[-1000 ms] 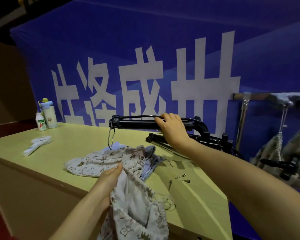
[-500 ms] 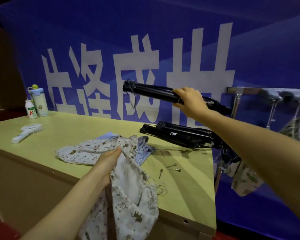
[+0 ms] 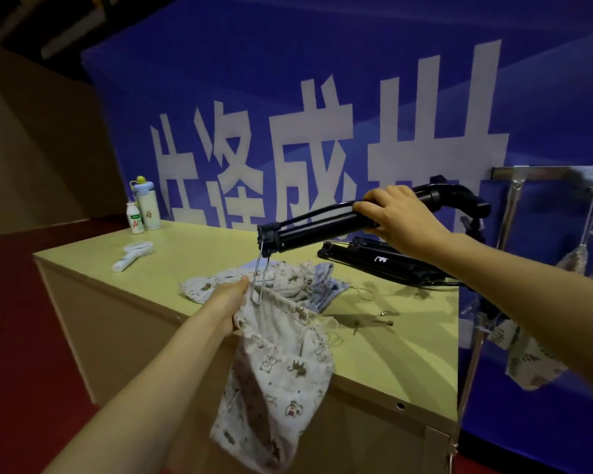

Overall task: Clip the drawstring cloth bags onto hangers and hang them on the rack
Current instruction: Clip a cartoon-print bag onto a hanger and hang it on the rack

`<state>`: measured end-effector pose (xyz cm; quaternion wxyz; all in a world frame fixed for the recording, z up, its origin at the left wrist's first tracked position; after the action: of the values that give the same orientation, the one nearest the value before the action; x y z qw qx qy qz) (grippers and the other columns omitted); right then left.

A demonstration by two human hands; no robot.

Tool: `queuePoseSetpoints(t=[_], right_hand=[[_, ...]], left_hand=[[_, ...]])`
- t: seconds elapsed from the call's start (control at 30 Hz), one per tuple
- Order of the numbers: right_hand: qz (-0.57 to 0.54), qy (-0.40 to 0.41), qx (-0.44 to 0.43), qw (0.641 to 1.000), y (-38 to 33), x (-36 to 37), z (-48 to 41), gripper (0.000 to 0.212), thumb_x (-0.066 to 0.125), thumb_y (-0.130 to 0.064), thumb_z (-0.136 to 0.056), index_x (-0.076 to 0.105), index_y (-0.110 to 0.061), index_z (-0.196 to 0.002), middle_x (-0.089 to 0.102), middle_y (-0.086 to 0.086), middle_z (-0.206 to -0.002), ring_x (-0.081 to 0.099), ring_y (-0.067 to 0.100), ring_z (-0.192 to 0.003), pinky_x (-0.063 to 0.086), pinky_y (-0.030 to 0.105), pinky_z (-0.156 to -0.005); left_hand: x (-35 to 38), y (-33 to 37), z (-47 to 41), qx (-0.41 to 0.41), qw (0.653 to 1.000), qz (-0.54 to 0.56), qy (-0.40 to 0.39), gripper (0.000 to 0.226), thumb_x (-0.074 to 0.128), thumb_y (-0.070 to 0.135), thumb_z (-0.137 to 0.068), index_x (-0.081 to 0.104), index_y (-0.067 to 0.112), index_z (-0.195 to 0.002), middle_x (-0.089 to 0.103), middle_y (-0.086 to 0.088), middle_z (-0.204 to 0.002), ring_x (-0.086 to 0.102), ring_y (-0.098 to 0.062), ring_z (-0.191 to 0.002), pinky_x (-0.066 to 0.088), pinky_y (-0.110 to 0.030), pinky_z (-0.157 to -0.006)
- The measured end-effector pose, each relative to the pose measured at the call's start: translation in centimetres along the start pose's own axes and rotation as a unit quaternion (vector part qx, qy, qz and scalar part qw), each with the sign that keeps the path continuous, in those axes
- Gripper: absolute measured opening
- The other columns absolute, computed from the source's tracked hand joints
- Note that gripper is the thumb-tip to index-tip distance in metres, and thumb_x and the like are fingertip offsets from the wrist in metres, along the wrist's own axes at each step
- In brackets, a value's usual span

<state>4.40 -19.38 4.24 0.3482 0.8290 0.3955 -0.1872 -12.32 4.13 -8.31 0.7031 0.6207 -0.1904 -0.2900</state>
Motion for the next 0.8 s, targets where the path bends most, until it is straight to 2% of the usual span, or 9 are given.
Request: queuePoseSetpoints(t=[0.1, 0.2, 0.37, 0.47, 0.53, 0.57, 0.63, 0.7, 0.8], right_hand=[[-0.005, 0.013, -0.033, 0.999, -1.2, -1.4, 0.8, 0.051, 0.08, -0.016, -0.071, 0.061, -0.013, -0.119, 0.065, 0.013, -0.106, 0.062, 0.031, -0.094, 0.048, 0.043, -0.085], [-0.004, 0.018, -0.074, 0.997, -2.6, -2.7, 1.6, 0.048, 0.077, -0.019, -0.074, 0.061, -0.015, -0.119, 0.065, 0.013, -0.11, 0.063, 0.031, -0.097, 0.049, 0.043, -0.086], [0.013, 0.03, -0.13, 0.991, -5.0, -4.4, 2.6, 0.043, 0.074, -0.02, -0.077, 0.062, -0.015, -0.117, 0.066, 0.013, -0.11, 0.064, 0.029, -0.096, 0.05, 0.041, -0.084], [0.022, 0.029, -0.147, 0.988, -5.8, -5.0, 2.6, 0.042, 0.071, -0.021, -0.08, 0.06, -0.017, -0.12, 0.065, 0.012, -0.113, 0.063, 0.028, -0.1, 0.049, 0.04, -0.088], [0.032, 0.026, -0.17, 0.985, -6.8, -5.4, 2.7, 0.038, 0.063, -0.02, -0.084, 0.058, -0.018, -0.121, 0.064, 0.011, -0.114, 0.061, 0.028, -0.102, 0.048, 0.04, -0.091], [0.037, 0.025, -0.185, 0.982, -7.4, -5.6, 2.7, 0.036, 0.058, -0.019, -0.085, 0.058, -0.018, -0.121, 0.064, 0.01, -0.113, 0.061, 0.027, -0.101, 0.047, 0.039, -0.091], [0.042, 0.026, -0.219, 0.974, -9.0, -5.8, 2.7, 0.033, 0.054, -0.017, -0.086, 0.057, -0.019, -0.119, 0.063, 0.007, -0.11, 0.06, 0.026, -0.098, 0.045, 0.037, -0.09], [0.044, 0.029, -0.259, 0.965, -11.2, -5.7, 2.4, 0.031, 0.054, -0.013, -0.085, 0.059, -0.02, -0.115, 0.064, 0.004, -0.106, 0.059, 0.024, -0.095, 0.043, 0.035, -0.089], [0.048, 0.046, -0.328, 0.942, -14.9, -5.6, 1.8, 0.02, 0.061, -0.014, -0.079, 0.066, -0.021, -0.097, 0.065, 0.001, -0.095, 0.06, 0.023, -0.089, 0.042, 0.034, -0.088]], left_hand=[[-1.1, 0.0, -0.1, 0.0, 0.999, -0.036, 0.019, 0.041, 0.046, 0.042, -0.095, 0.065, 0.005, -0.097, 0.064, -0.02, -0.103, 0.062, -0.037, -0.094, 0.051, -0.046, -0.082], [-1.3, 1.0, 1.0, 0.036, 0.995, -0.075, 0.049, 0.04, 0.042, 0.041, -0.097, 0.048, 0.014, -0.068, 0.05, -0.012, -0.076, 0.047, -0.024, -0.068, 0.036, -0.032, -0.066], [-1.2, 2.7, 2.7, 0.079, 0.986, -0.125, 0.08, 0.046, 0.039, 0.028, -0.1, 0.033, 0.011, -0.058, 0.026, -0.009, -0.055, 0.024, -0.02, -0.051, 0.017, -0.03, -0.054], [-2.6, 3.4, 3.0, 0.105, 0.977, -0.157, 0.098, 0.039, 0.039, 0.029, -0.1, 0.048, 0.005, -0.069, 0.037, -0.011, -0.061, 0.034, -0.024, -0.054, 0.025, -0.031, -0.057], [-3.1, 4.0, 3.4, 0.133, 0.963, -0.208, 0.111, 0.035, 0.04, 0.031, -0.099, 0.059, 0.004, -0.086, 0.054, -0.018, -0.077, 0.051, -0.032, -0.072, 0.037, -0.033, -0.067], [-3.1, 4.3, 3.7, 0.147, 0.954, -0.236, 0.115, 0.035, 0.04, 0.031, -0.098, 0.06, 0.005, -0.085, 0.056, -0.019, -0.082, 0.053, -0.033, -0.077, 0.039, -0.034, -0.071], [-2.5, 4.6, 4.2, 0.184, 0.939, -0.27, 0.108, 0.039, 0.041, 0.03, -0.098, 0.049, 0.008, -0.066, 0.049, -0.015, -0.069, 0.044, -0.027, -0.067, 0.033, -0.033, -0.067], [-1.0, 4.8, 5.0, 0.215, 0.934, -0.277, 0.075, 0.042, 0.041, 0.029, -0.098, 0.039, 0.012, -0.059, 0.041, -0.009, -0.063, 0.037, -0.022, -0.063, 0.029, -0.032, -0.066], [1.2, 5.0, 6.3, 0.233, 0.946, -0.226, -0.001, 0.036, 0.042, 0.029, -0.098, 0.057, 0.008, -0.073, 0.054, -0.011, -0.075, 0.047, -0.021, -0.073, 0.041, -0.035, -0.07]])
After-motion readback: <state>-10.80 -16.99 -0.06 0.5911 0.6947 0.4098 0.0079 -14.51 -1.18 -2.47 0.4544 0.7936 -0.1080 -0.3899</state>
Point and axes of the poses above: each hand's wrist, its own z-axis away from the middle knuckle, its own x-axis out of the palm, y = z × x, the point moved 4 cm from there along -z, towards the middle knuckle
